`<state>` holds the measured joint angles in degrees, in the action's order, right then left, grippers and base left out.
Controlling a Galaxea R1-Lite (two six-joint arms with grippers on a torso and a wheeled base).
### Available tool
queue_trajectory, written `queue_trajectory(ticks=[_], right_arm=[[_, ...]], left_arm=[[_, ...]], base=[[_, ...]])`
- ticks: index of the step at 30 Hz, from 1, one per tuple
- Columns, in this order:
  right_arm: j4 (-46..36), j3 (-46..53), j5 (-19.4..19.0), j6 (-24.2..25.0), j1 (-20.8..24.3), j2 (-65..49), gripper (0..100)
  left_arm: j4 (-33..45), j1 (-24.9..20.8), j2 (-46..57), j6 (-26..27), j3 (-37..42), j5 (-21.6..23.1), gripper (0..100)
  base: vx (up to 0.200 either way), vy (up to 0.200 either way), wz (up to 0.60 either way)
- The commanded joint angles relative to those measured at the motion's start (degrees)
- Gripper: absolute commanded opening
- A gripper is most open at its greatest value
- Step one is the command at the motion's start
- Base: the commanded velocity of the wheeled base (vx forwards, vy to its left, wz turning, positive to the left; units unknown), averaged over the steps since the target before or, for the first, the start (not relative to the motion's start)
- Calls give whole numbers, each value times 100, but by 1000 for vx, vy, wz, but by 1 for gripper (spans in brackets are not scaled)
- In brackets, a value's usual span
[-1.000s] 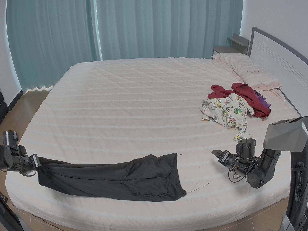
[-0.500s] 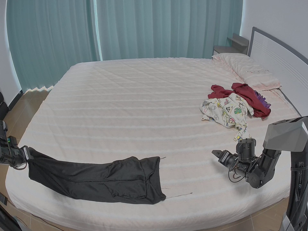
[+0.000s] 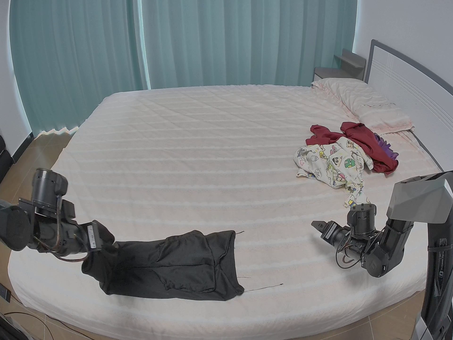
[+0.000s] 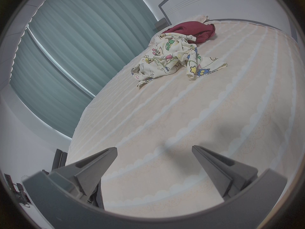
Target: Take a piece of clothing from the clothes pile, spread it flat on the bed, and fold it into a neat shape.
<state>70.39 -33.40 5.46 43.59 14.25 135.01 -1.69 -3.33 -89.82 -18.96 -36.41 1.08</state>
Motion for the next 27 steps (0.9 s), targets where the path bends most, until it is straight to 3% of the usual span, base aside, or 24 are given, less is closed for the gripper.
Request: queue_trajectory(ticks=[1,2,9,14,22,23,27], right_arm=[[1,0,-1,-9,8,8,100],[1,0,-1,-9,8,-1,100],[1,-8,-1,-18,8,8,100],[1,-17,-1,-26,8,8,100],[1,-35,-1,-35,-1,8,100],[1,-26,-1,-35,-1,16,100],[1,-26,-1,-35,-1,34,100]], left_arm=[[73,-1935,-677,-1154,-463,-873,0],[73,-2225,-1046,-1365,-683,-987,0],[73,-2946,-2198,-1849,-1535,-1058,0],[-182,-3200,-2839,-1989,-2151,-1049,0],[-604,-3411,-3129,-2086,-2186,-987,0],[-613,-3446,-3129,-2112,-2186,-979,100],[-639,-3508,-3112,-2156,-2212,-996,100]], base=[[0,0,0],[0,0,0],[0,0,0],[0,0,0],[0,0,0],[0,0,0],[0,0,0]])
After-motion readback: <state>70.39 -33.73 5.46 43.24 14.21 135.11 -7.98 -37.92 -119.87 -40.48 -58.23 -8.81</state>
